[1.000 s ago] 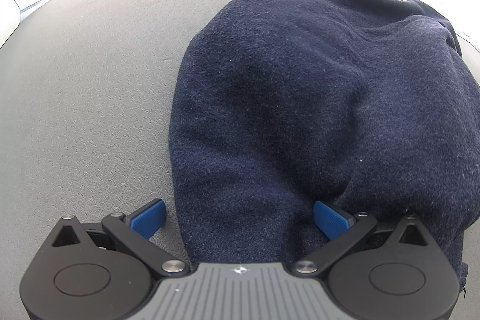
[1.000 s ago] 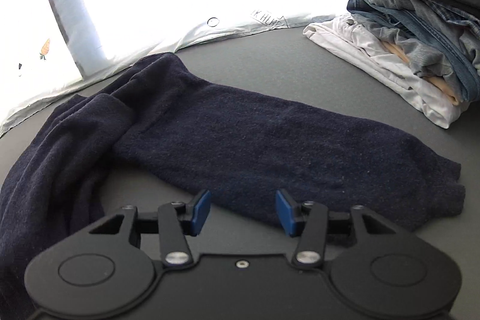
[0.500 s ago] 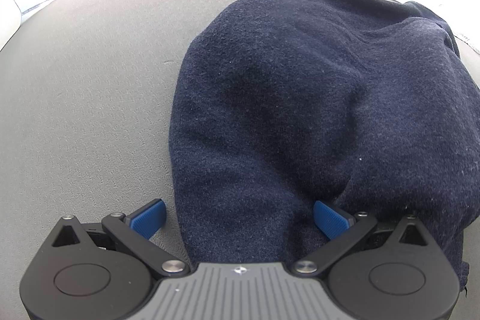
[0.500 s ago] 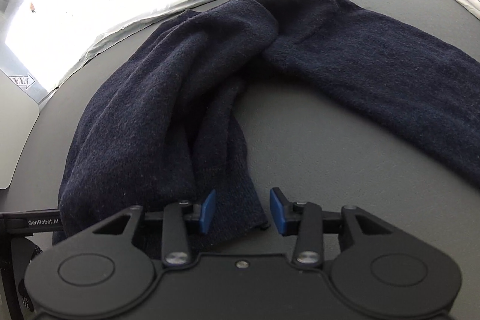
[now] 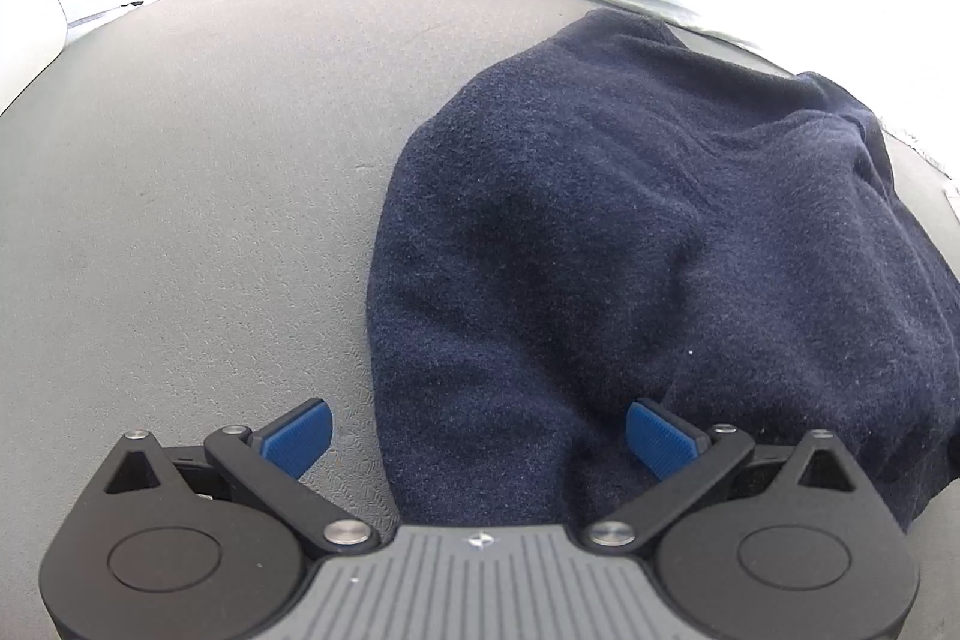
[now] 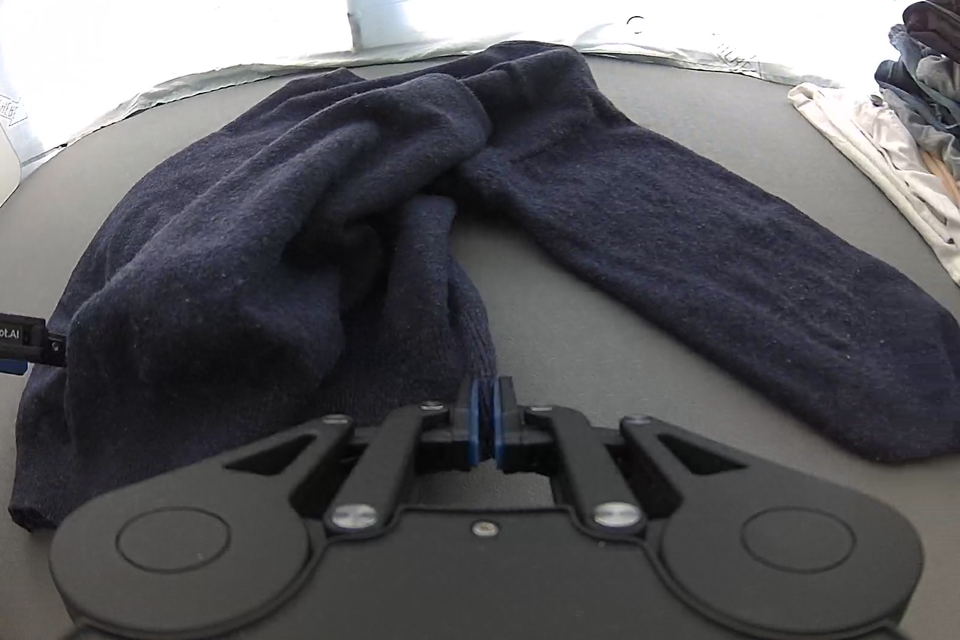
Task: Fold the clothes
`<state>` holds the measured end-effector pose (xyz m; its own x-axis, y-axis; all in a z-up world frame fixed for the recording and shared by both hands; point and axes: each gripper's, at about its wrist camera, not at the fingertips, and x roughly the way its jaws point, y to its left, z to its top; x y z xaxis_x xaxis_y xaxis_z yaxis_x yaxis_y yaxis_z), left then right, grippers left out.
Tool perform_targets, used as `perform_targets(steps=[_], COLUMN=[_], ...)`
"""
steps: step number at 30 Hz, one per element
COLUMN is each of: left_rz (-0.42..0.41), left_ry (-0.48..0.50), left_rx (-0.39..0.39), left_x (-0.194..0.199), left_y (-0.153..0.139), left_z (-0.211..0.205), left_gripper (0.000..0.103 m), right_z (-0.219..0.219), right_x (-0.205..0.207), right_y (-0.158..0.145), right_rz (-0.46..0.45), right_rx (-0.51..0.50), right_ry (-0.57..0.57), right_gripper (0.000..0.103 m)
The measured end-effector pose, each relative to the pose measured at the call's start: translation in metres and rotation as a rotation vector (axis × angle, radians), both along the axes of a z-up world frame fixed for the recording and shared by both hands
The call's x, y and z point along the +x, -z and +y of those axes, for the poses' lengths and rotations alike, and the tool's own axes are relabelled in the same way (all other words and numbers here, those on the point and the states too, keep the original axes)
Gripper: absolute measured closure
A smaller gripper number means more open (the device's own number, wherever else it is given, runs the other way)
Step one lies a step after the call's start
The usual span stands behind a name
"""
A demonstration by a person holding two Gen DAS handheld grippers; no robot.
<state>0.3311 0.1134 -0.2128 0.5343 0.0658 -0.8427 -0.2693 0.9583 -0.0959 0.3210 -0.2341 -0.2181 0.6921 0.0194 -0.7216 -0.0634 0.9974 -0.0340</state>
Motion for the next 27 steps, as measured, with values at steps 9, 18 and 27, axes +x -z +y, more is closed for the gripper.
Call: perform_targets(steps=[9,18,27], left_rz=[-0.116,-0.045,-0.034], left_ry=[-0.053,-0.138,-0.119], left_rx=[-0.018,-0.12,-0.241], left_x=[-0.023,-0.036,0.004], left_y=[-0.025,-0.005,0.014], left_z=[0.014,0.037,0.035], left_gripper=[0.0,0.001,0.039], right_z=[-0.079,-0.057,-0.03], right_x=[-0.052,-0.032,0.024], right_y=[0.007,0.001,-0.007], right_rz=[0.016,0.011,-0.026], right_rx=[-0.171,-0.137,-0.033], right_ry=[0.251,0.285,0.217], right_gripper=[0.098,0.061,0.026])
